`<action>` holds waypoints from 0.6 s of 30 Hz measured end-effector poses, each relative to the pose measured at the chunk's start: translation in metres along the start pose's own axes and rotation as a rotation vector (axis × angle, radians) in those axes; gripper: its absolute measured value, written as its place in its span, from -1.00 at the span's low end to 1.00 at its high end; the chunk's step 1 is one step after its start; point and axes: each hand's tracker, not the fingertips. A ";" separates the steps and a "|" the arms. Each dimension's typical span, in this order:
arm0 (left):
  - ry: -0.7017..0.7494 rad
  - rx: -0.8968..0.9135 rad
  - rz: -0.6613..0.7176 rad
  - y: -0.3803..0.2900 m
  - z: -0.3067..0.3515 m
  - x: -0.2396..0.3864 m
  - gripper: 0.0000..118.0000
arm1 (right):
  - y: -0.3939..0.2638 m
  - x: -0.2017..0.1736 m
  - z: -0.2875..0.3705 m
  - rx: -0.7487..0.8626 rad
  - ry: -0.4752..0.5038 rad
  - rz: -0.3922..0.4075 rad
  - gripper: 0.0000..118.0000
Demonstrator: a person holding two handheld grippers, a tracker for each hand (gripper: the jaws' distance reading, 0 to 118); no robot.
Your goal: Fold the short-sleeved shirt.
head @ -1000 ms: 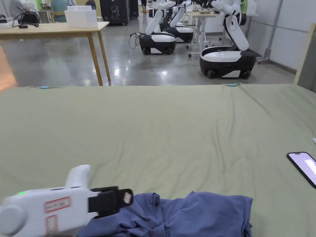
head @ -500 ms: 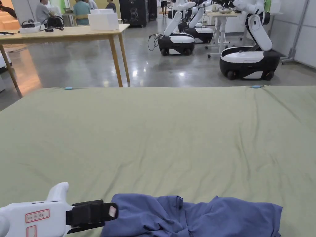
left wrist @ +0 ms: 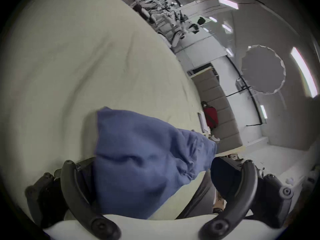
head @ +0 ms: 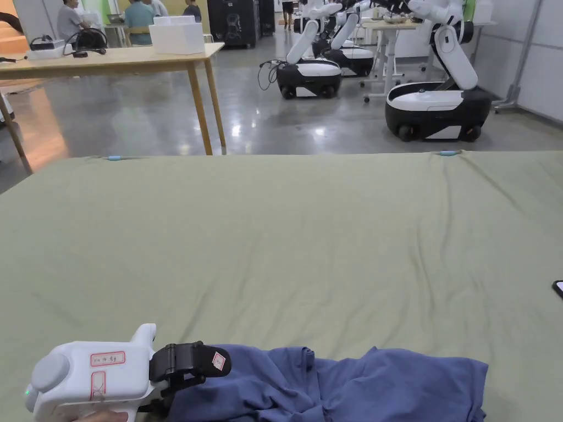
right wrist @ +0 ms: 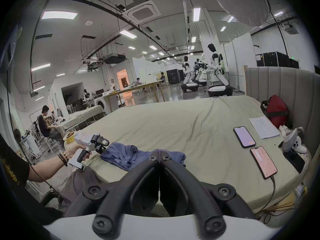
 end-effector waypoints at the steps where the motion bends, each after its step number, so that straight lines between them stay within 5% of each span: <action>1: -0.042 -0.014 -0.002 0.001 -0.003 -0.004 0.97 | 0.001 0.000 0.000 -0.005 -0.002 0.003 -0.99; 3: -0.073 -0.025 -0.002 -0.014 -0.013 0.009 0.70 | 0.002 0.000 0.001 -0.009 -0.003 0.005 -0.99; 4: -0.066 -0.020 -0.020 -0.022 -0.016 0.015 -0.15 | 0.003 0.000 0.001 -0.009 -0.003 0.005 -0.99; 5: -0.039 -0.014 -0.043 -0.026 -0.019 0.018 -0.75 | 0.005 0.000 0.001 -0.006 -0.004 0.005 -0.99; 8: 0.086 -0.029 -0.044 -0.027 -0.023 0.026 -0.75 | 0.007 -0.002 0.001 -0.005 -0.001 0.004 -0.99; 18: 0.097 0.087 -0.019 -0.021 0.051 0.015 -0.75 | 0.008 -0.005 0.006 -0.008 0.003 0.020 -0.99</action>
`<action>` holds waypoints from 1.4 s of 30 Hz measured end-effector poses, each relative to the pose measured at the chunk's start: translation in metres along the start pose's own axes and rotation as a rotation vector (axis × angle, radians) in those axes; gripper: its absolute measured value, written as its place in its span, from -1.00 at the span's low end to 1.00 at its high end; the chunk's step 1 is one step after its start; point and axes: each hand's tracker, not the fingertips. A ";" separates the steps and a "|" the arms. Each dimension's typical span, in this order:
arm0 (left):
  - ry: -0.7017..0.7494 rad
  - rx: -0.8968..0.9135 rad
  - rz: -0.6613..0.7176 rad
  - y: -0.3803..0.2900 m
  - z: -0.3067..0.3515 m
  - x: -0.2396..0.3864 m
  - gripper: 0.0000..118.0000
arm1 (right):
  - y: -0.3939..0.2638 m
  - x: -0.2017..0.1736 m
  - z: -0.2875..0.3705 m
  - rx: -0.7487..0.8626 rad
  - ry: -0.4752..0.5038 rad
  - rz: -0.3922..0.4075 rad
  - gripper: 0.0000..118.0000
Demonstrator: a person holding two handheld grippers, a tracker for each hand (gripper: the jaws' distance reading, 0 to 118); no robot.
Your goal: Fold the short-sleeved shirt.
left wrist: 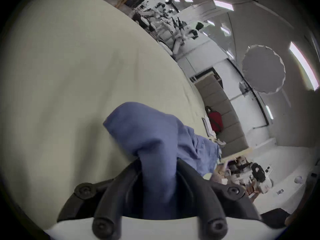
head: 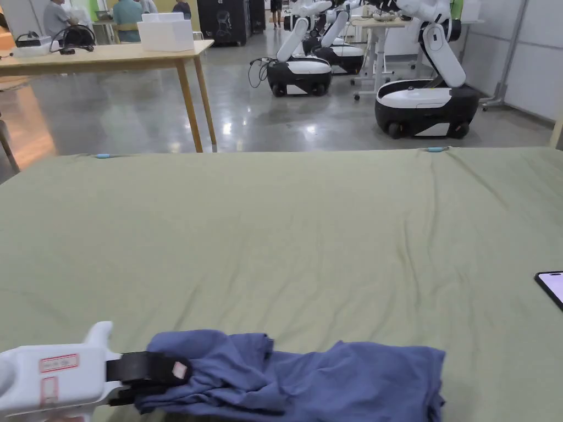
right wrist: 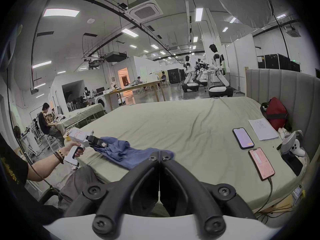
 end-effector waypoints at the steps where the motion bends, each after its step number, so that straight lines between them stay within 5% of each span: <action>1: 0.063 0.031 0.005 -0.001 0.016 -0.001 -0.75 | 0.001 0.000 0.000 0.000 -0.003 -0.001 -0.99; 5: 0.159 0.075 0.065 0.001 0.055 -0.019 -0.75 | 0.001 0.003 0.000 0.005 -0.008 -0.006 -0.99; 13: 0.006 0.060 -0.217 -0.003 0.033 0.088 -0.75 | 0.002 0.003 -0.010 -0.014 -0.011 -0.005 -0.98; 21: 0.010 -0.100 -0.269 -0.015 -0.092 0.162 -0.75 | 0.000 0.009 -0.005 -0.026 -0.032 -0.020 -0.99; 25: 0.169 -0.190 -0.340 -0.029 -0.154 0.166 -0.74 | -0.002 0.016 0.005 -0.021 -0.069 -0.035 -0.99; 27: 0.172 -0.174 -0.300 -0.034 -0.168 0.167 -0.51 | -0.002 0.020 0.010 -0.019 -0.093 -0.038 -0.99; 30: 0.060 -0.180 -0.209 -0.034 -0.173 0.166 0.76 | -0.004 0.026 0.015 -0.024 -0.121 -0.048 -0.99; 33: -0.126 -0.239 -0.184 -0.039 -0.179 0.173 0.99 | -0.007 0.030 0.017 -0.029 -0.141 -0.056 -0.99; 38: -0.092 -0.237 -0.196 -0.037 -0.169 0.168 1.00 | -0.010 0.032 0.018 -0.034 -0.145 -0.070 -0.99; 42: -0.163 -0.101 -0.155 -0.023 -0.102 0.159 0.97 | -0.013 0.039 0.022 -0.036 -0.143 -0.066 -0.99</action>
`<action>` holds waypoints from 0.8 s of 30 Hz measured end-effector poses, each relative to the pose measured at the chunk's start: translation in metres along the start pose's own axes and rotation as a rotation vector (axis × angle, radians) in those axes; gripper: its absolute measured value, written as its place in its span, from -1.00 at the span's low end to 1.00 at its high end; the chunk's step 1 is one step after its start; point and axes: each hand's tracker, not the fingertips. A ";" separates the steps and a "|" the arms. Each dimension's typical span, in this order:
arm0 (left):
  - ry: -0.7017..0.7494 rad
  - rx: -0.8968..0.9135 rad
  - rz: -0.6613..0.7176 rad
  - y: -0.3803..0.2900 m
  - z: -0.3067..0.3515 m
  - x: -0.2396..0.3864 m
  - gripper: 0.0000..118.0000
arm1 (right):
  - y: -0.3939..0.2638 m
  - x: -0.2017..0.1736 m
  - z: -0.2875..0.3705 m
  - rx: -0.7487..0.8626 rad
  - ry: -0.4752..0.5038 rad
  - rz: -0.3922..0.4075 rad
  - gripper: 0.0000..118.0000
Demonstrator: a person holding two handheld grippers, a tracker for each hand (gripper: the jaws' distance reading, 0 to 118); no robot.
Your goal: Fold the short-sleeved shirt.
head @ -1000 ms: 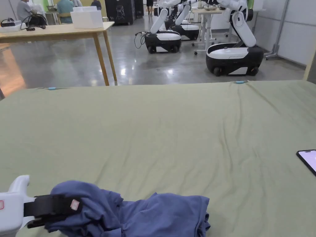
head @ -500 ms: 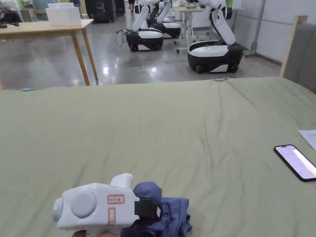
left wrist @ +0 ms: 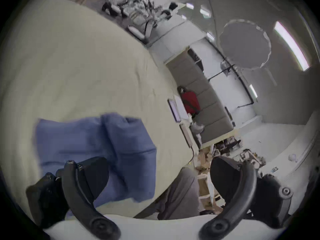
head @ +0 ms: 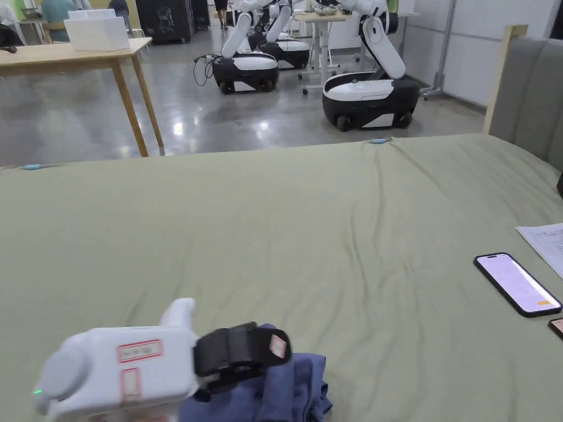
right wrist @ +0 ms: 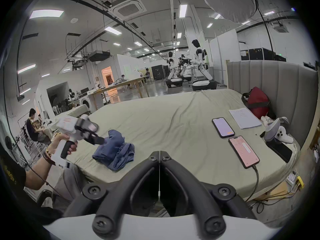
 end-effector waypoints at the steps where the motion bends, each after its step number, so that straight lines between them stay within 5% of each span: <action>1: 0.008 0.041 -0.027 0.000 0.021 -0.003 0.97 | 0.000 -0.002 -0.001 0.000 0.002 0.002 -0.99; 3: 0.023 0.137 -0.052 -0.009 0.057 -0.001 0.90 | 0.001 -0.003 -0.005 0.001 0.014 0.001 -0.99; 4: 0.038 0.170 -0.066 -0.012 0.070 -0.007 0.59 | 0.001 -0.003 -0.007 0.002 0.021 0.001 -0.99; 5: 0.048 0.191 -0.083 -0.015 0.080 -0.014 -0.10 | 0.001 -0.004 -0.009 0.003 0.025 0.001 -0.99; 6: 0.063 0.199 -0.104 -0.018 0.087 -0.021 -1.00 | 0.001 -0.004 -0.011 0.002 0.031 0.001 -0.99; 8: 0.144 0.273 -0.131 -0.024 0.089 -0.026 -1.00 | 0.002 -0.006 -0.014 -0.001 0.044 0.003 -0.99; 12: 0.085 0.181 -0.120 -0.029 0.063 -0.030 -1.00 | 0.003 -0.013 -0.019 -0.006 0.058 0.017 -0.98; 24: -0.021 -0.139 -0.198 -0.004 -0.110 -0.026 -1.00 | 0.003 -0.017 -0.011 -0.010 0.047 0.024 -0.99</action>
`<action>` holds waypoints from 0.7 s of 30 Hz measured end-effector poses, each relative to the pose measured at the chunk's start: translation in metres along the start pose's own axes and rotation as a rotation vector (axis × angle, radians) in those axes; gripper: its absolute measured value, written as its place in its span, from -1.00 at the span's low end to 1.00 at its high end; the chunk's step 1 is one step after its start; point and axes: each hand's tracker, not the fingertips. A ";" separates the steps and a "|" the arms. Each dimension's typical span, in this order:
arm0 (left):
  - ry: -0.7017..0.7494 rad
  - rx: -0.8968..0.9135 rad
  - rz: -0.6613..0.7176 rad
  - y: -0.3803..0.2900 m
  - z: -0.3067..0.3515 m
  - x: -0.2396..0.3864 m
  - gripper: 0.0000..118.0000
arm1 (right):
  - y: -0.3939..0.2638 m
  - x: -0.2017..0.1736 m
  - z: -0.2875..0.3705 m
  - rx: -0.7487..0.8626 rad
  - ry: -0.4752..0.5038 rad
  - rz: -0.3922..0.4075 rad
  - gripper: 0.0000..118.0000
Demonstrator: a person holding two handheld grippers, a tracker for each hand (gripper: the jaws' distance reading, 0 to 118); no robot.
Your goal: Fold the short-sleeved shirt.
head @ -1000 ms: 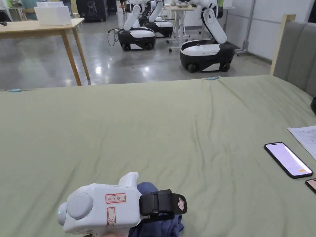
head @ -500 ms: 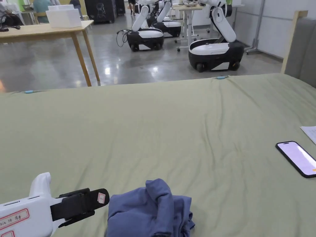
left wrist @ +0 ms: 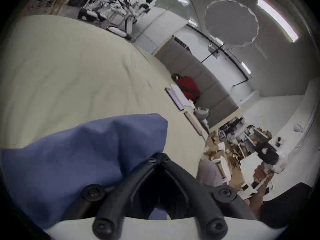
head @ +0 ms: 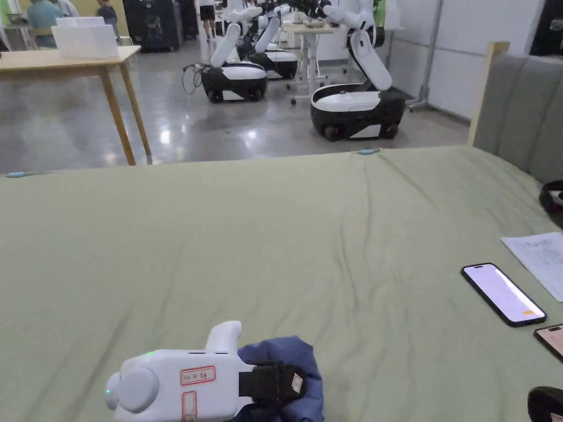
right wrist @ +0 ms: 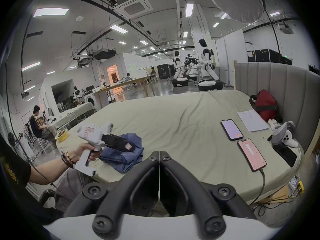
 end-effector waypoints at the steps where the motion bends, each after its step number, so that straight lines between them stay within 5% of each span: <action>1: 0.047 -0.038 -0.004 0.001 -0.013 0.000 -1.00 | -0.002 0.001 0.002 -0.002 -0.006 -0.003 -0.99; 9: 0.073 -0.003 -0.068 0.001 0.003 0.024 -1.00 | -0.003 0.003 -0.001 0.003 0.000 -0.024 -0.99; 12: -0.011 0.140 -0.021 -0.010 0.060 0.034 -1.00 | 0.011 -0.009 -0.029 0.034 0.116 -0.027 -0.98; 21: 0.147 0.382 0.102 -0.087 0.192 0.007 -1.00 | 0.027 -0.058 -0.189 -0.098 0.443 -0.053 -0.99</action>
